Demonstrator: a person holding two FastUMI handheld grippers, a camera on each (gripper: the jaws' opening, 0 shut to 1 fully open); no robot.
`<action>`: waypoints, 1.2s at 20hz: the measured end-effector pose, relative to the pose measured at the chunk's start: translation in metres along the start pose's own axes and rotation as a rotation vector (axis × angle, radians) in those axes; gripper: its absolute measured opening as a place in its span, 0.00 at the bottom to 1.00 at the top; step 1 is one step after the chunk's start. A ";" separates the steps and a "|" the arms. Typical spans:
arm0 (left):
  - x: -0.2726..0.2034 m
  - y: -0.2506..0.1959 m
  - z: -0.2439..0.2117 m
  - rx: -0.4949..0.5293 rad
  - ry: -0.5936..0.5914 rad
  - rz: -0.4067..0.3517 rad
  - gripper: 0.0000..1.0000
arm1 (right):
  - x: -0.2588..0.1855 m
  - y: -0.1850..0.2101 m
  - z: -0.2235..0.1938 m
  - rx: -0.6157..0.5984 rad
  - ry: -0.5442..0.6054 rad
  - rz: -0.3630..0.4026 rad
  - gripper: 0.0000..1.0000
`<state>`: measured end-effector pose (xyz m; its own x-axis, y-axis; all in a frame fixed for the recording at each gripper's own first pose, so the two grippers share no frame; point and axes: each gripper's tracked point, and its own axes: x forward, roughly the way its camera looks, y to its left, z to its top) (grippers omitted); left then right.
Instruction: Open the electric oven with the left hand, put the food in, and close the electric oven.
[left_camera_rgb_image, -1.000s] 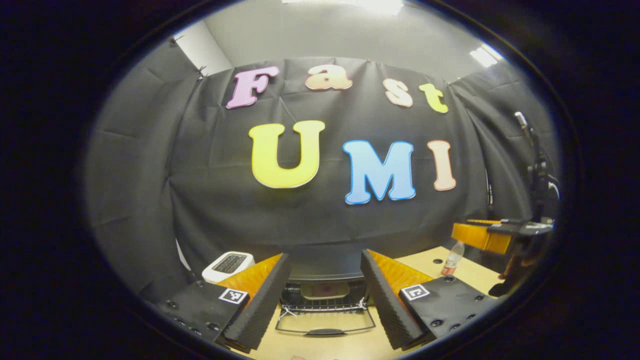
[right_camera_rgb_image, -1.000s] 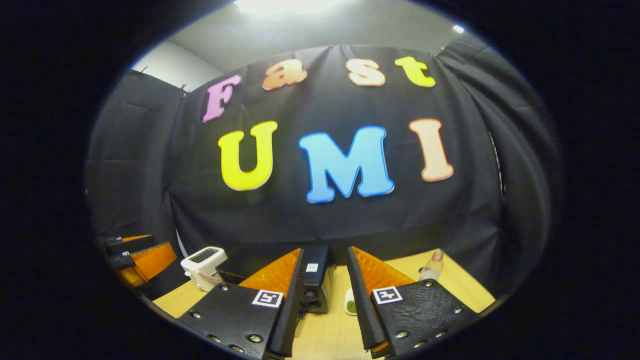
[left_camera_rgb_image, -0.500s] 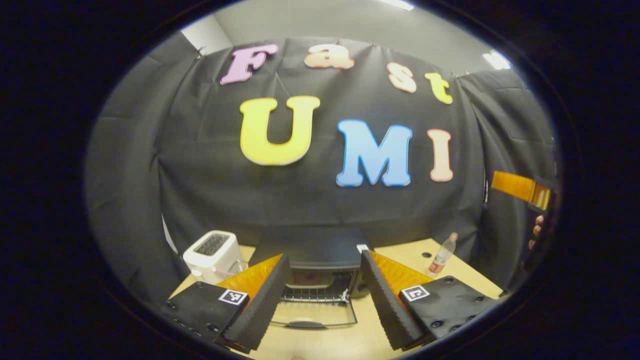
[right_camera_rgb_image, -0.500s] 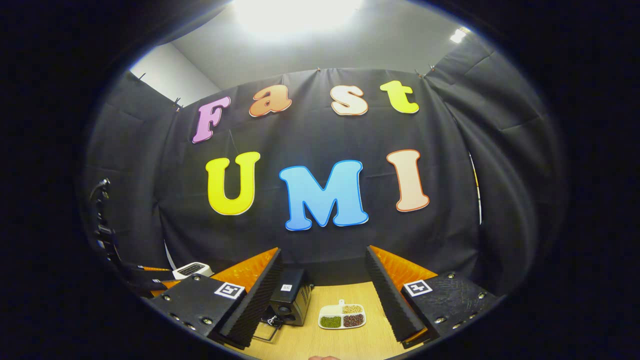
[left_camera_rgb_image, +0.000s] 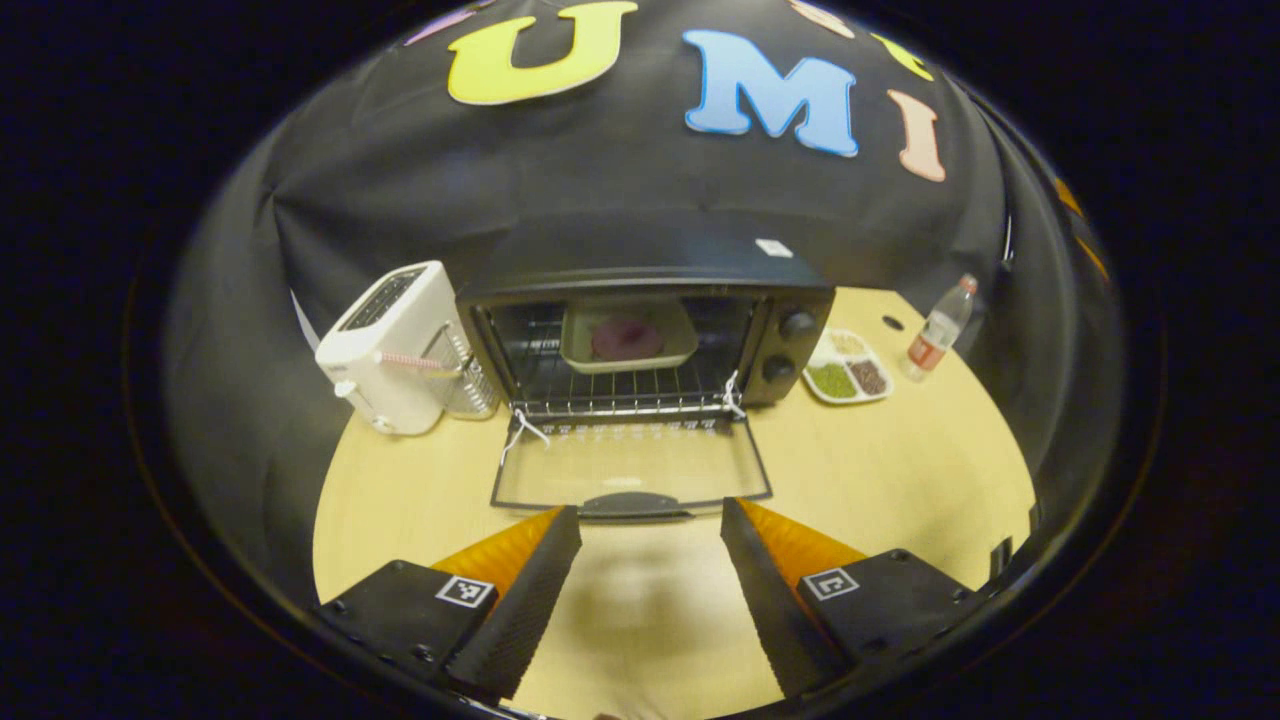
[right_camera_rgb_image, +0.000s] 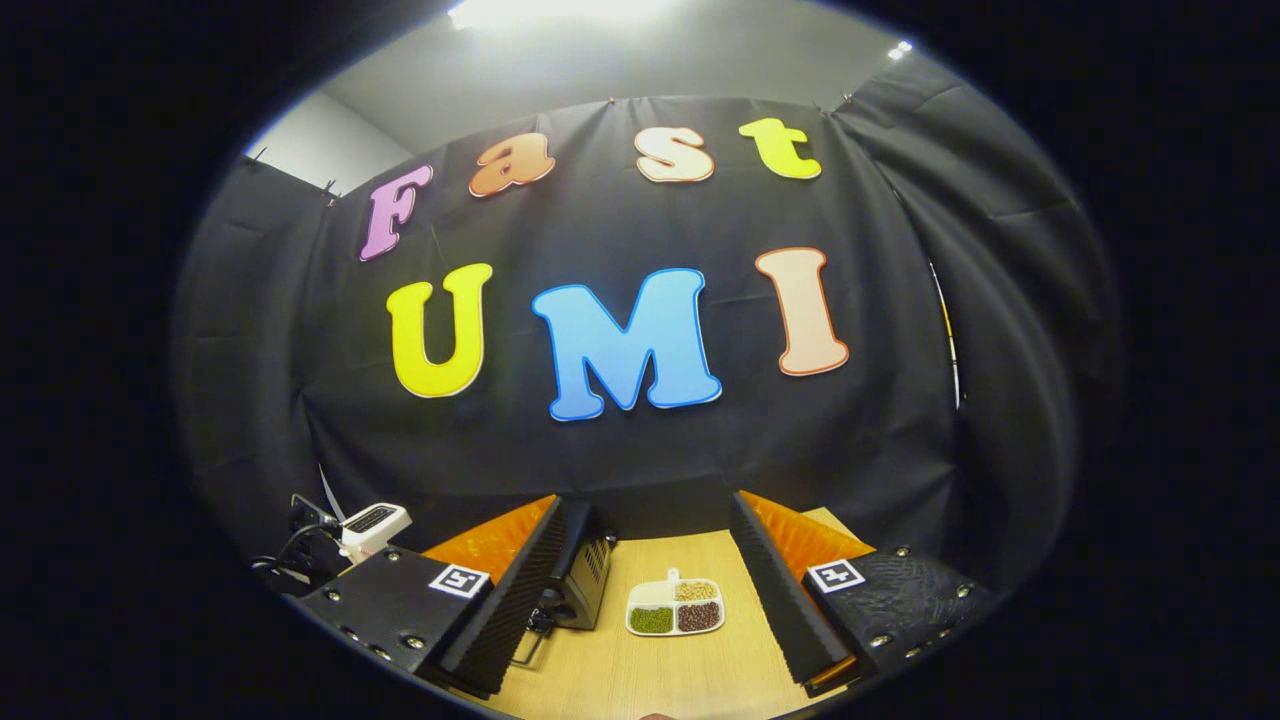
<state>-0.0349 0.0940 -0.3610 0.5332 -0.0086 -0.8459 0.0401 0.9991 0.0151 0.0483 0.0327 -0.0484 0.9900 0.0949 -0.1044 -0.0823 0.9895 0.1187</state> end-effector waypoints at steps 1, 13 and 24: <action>0.006 0.002 -0.008 0.012 0.039 0.000 1.00 | 0.001 -0.005 -0.001 0.005 0.003 -0.013 1.00; 0.086 0.016 -0.068 0.003 0.342 -0.019 0.96 | -0.002 -0.045 -0.016 0.009 0.036 -0.133 1.00; 0.120 0.019 -0.069 -0.021 0.397 -0.025 1.00 | -0.010 -0.047 -0.012 0.004 0.021 -0.155 1.00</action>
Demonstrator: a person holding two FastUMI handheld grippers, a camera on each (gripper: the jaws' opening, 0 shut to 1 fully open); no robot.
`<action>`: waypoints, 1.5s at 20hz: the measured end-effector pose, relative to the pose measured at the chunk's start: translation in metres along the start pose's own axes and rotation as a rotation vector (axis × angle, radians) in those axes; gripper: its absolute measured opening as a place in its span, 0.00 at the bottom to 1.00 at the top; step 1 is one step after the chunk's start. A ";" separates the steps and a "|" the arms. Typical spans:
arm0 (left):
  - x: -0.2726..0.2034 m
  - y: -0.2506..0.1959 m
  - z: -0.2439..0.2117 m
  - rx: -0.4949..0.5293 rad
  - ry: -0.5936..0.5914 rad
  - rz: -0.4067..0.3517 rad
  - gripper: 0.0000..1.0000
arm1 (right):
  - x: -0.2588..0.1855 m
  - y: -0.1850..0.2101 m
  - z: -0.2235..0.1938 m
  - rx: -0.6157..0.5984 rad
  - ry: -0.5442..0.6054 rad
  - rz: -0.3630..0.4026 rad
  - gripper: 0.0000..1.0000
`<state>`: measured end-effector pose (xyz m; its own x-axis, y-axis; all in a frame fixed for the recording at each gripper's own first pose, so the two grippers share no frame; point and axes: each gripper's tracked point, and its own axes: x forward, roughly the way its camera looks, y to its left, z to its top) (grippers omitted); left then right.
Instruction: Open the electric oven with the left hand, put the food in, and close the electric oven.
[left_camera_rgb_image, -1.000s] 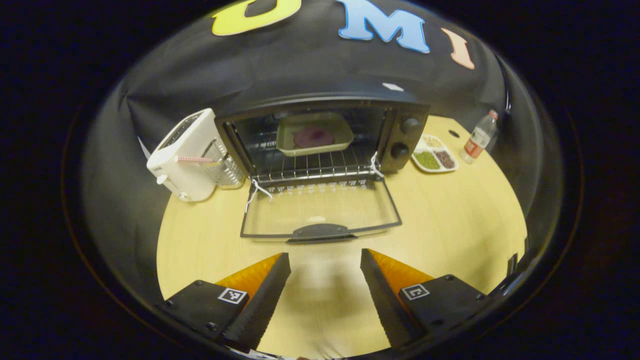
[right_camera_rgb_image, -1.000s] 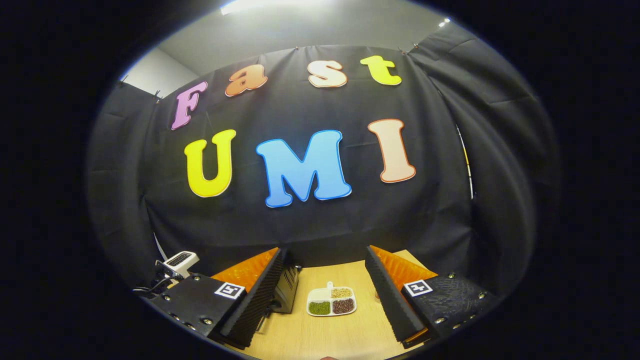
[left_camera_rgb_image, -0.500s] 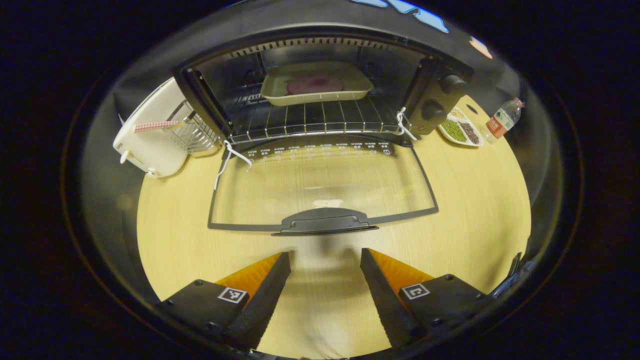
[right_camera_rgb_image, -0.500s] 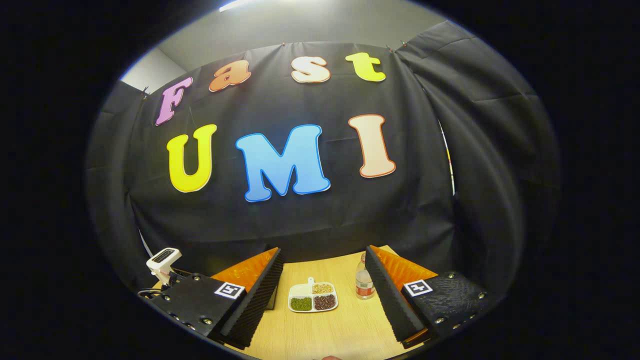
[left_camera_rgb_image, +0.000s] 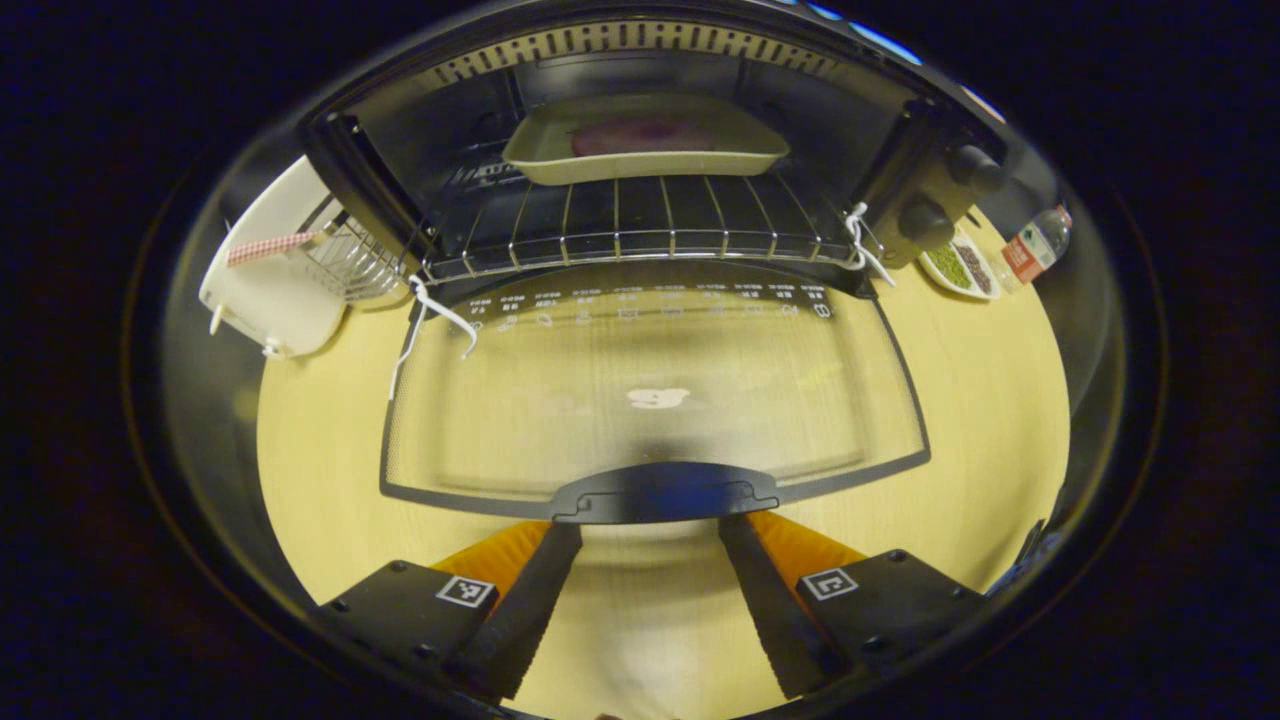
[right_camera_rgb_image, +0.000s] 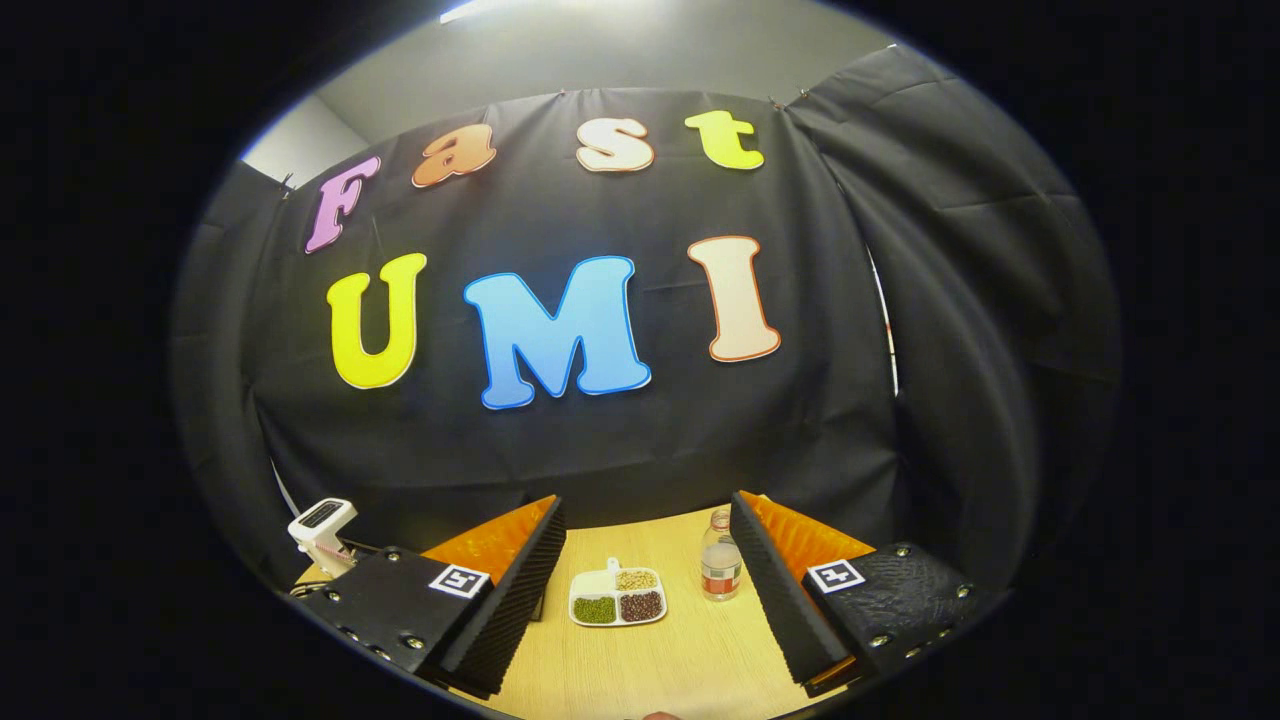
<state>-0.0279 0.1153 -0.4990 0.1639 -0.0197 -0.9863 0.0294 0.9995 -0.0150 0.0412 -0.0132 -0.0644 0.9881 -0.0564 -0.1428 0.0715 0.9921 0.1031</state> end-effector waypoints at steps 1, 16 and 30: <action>0.000 0.001 -0.001 0.011 0.003 0.001 0.96 | 0.000 0.003 0.000 -0.001 0.002 0.004 1.00; -0.048 0.000 0.017 0.033 -0.151 -0.008 1.00 | 0.000 0.040 0.004 -0.008 -0.010 0.072 1.00; -0.096 0.018 0.070 0.009 -0.374 0.073 1.00 | 0.000 0.021 -0.008 -0.003 0.018 0.036 1.00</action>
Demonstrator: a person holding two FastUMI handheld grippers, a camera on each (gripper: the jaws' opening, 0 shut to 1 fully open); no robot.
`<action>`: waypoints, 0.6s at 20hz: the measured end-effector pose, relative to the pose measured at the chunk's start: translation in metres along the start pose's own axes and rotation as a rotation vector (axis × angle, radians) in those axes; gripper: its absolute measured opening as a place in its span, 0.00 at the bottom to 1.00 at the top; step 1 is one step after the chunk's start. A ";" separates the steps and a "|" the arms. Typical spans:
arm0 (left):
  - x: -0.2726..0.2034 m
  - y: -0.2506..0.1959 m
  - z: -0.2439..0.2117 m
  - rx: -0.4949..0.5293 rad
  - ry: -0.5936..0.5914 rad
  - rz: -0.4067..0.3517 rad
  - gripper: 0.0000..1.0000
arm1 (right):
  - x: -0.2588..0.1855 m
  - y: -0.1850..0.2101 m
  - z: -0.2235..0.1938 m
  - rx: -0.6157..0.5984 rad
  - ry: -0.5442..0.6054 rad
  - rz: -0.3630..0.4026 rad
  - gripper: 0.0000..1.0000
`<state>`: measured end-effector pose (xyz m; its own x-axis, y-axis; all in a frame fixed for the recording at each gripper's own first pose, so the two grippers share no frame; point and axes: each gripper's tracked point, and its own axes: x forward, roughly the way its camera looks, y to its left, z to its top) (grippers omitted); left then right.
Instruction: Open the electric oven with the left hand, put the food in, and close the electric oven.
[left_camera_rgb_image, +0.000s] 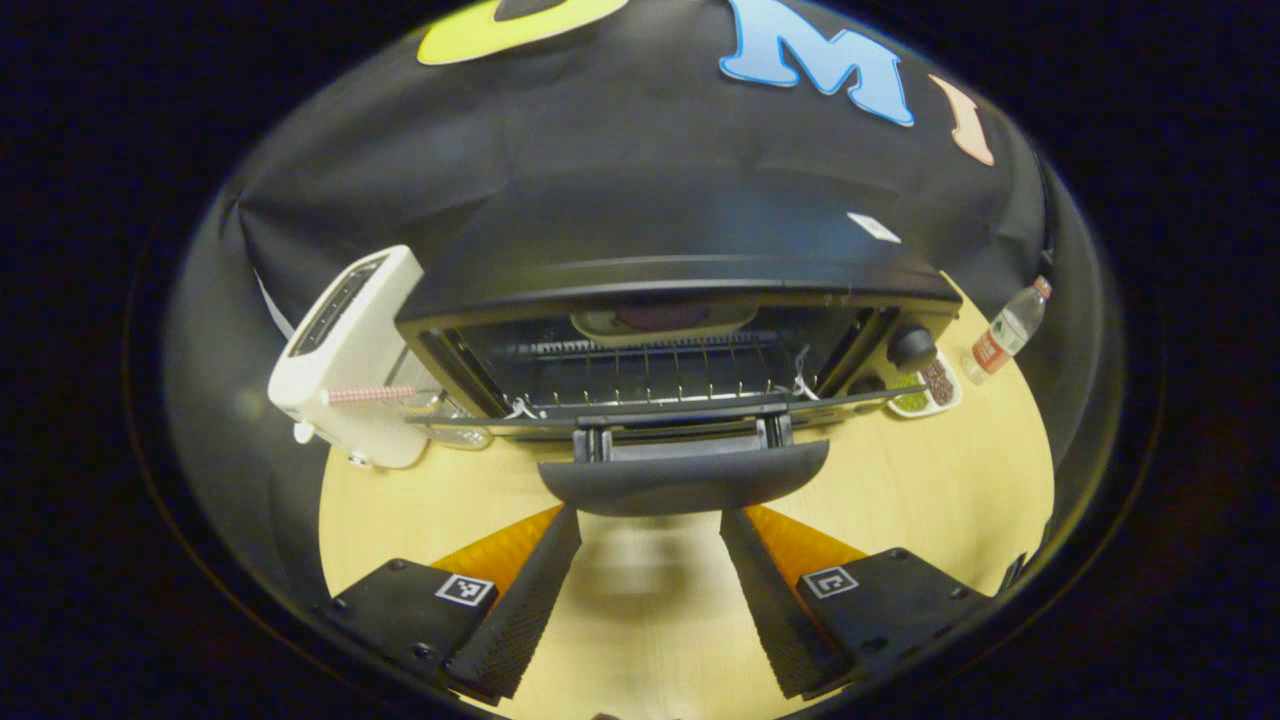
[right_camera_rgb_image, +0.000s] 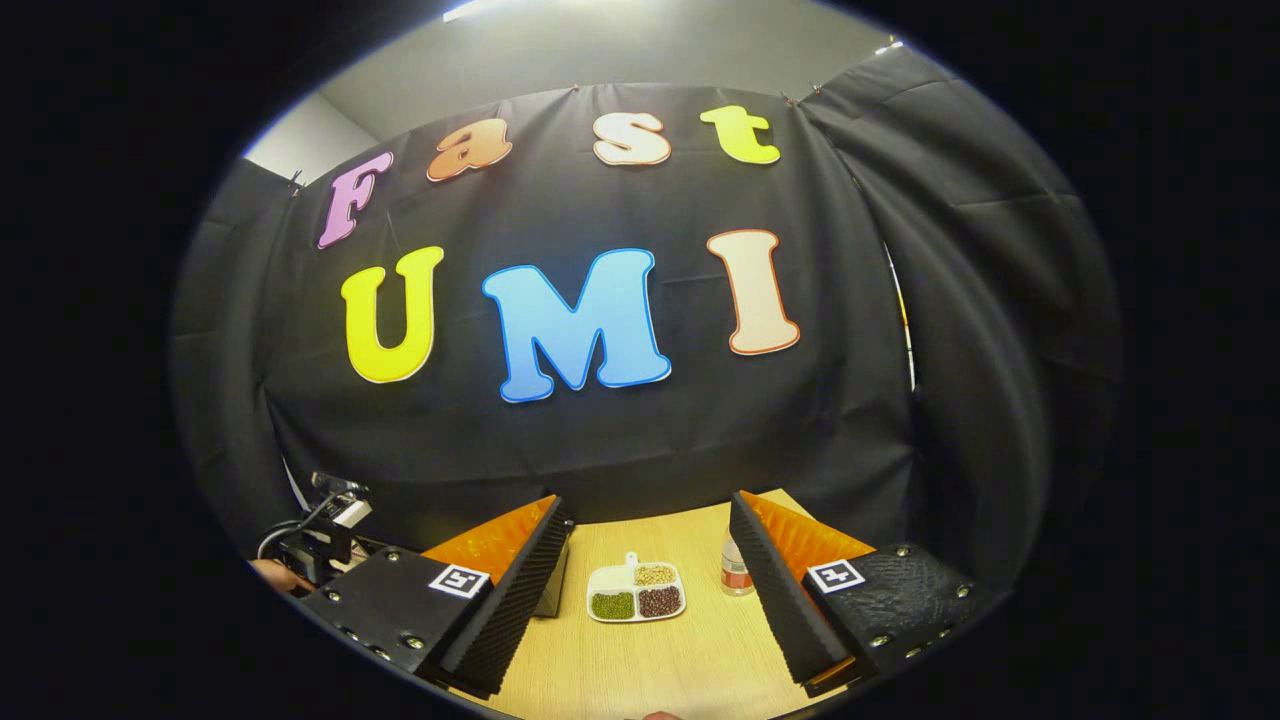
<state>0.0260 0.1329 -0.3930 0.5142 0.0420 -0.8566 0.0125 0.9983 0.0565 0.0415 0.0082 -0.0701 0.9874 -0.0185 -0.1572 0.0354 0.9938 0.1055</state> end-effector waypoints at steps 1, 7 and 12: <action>-0.008 0.001 0.008 -0.004 -0.038 0.014 1.00 | -0.001 0.000 0.000 -0.001 0.000 0.003 1.00; -0.129 -0.022 0.093 -0.017 -0.463 0.029 0.96 | 0.002 0.016 0.011 -0.011 -0.021 0.046 1.00; -0.254 -0.047 0.144 -0.071 -0.766 0.049 1.00 | -0.006 0.045 0.041 -0.037 -0.072 0.087 1.00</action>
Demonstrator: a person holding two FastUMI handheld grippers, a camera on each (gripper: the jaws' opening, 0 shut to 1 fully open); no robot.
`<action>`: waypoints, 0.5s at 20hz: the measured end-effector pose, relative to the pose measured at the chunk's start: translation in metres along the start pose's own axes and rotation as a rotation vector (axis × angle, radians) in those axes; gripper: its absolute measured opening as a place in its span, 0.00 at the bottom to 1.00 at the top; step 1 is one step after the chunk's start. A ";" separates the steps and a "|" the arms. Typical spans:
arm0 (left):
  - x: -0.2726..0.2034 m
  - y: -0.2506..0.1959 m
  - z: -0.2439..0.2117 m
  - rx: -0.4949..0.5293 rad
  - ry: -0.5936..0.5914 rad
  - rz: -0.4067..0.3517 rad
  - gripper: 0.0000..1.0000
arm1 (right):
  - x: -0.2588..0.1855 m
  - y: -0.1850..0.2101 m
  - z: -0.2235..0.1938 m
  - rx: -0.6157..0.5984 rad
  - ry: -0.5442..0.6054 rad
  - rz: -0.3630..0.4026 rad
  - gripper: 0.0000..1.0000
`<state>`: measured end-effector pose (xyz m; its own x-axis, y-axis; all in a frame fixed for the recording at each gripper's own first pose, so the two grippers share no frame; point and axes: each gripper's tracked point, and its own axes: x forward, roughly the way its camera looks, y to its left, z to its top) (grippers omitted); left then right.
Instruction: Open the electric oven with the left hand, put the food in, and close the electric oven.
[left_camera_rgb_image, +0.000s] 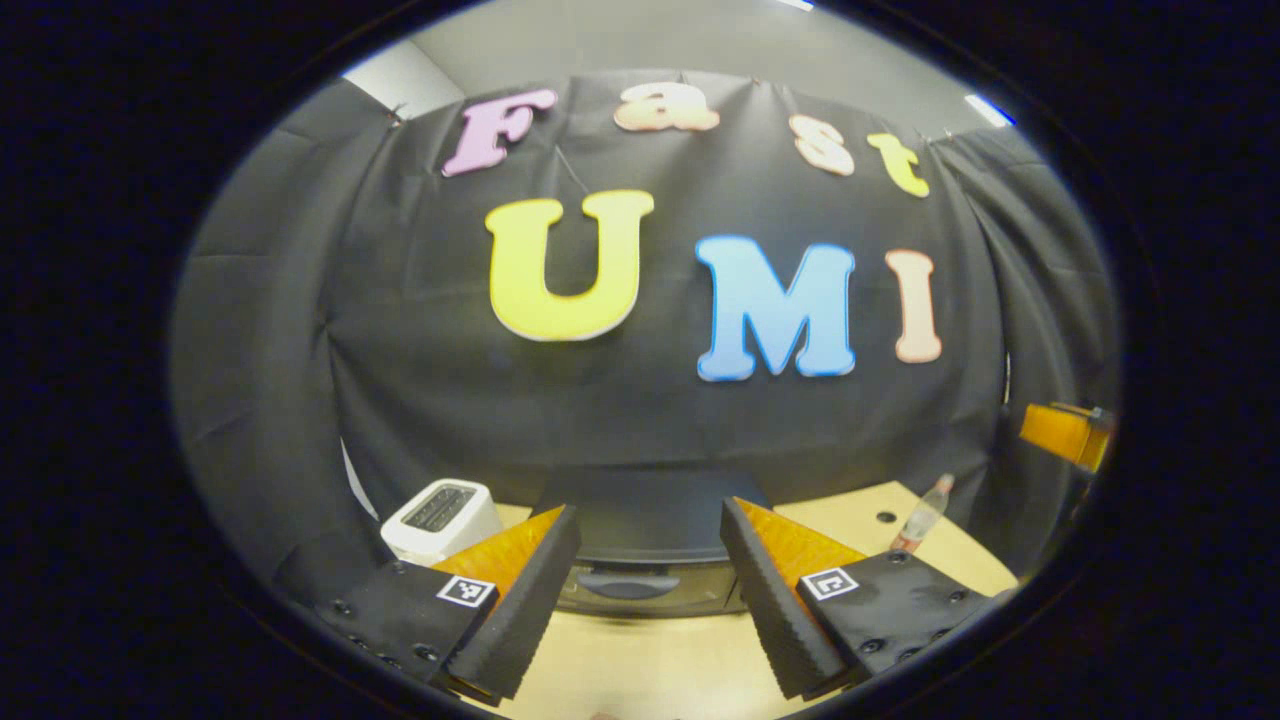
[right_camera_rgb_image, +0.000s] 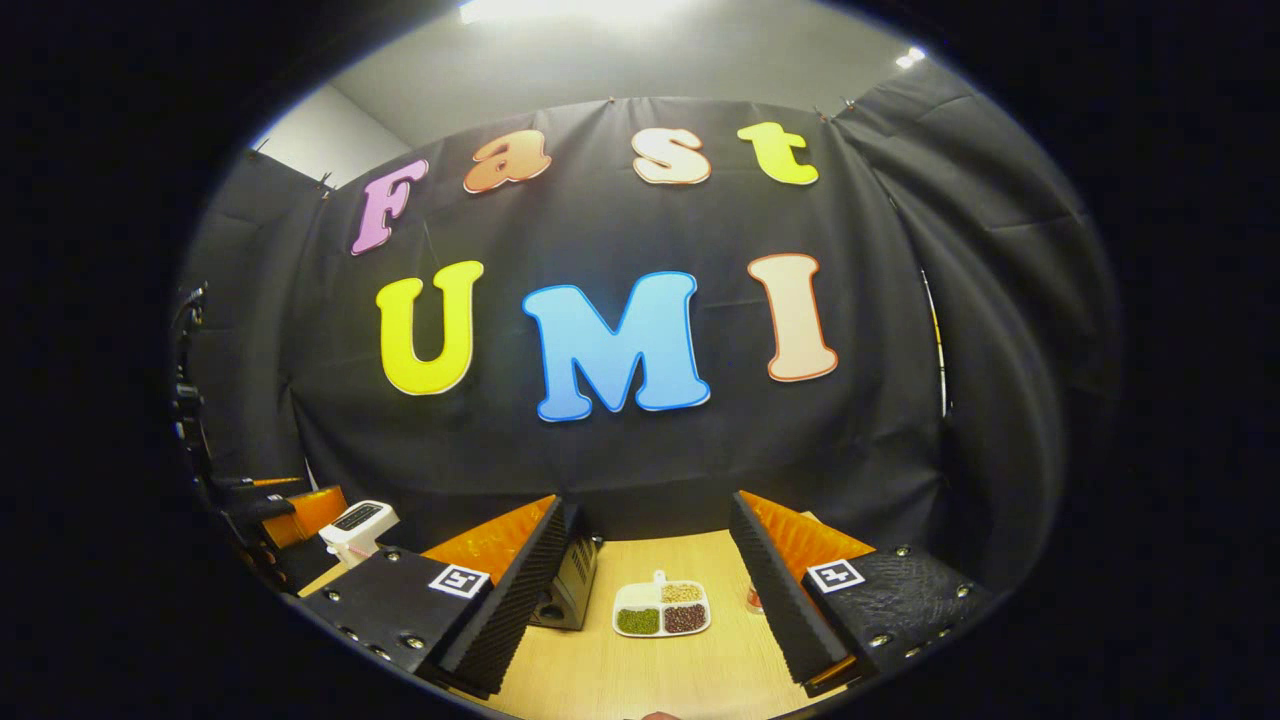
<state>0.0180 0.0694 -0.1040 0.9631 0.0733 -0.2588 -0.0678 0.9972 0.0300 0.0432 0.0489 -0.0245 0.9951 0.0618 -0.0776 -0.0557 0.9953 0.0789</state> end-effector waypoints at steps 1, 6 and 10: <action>-0.013 0.000 0.015 -0.006 -0.040 0.006 0.91 | -0.005 0.006 0.013 -0.001 -0.027 0.010 1.00; -0.057 -0.002 0.070 0.004 -0.173 0.000 1.00 | -0.017 0.036 0.038 -0.019 -0.078 0.050 0.99; -0.059 0.003 0.074 -0.018 -0.175 -0.028 1.00 | -0.025 0.046 0.037 -0.017 -0.073 0.034 1.00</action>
<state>-0.0201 0.0677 -0.0173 0.9953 0.0437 -0.0868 -0.0432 0.9990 0.0070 0.0187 0.0908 0.0181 0.9959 0.0909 -0.0024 -0.0906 0.9939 0.0629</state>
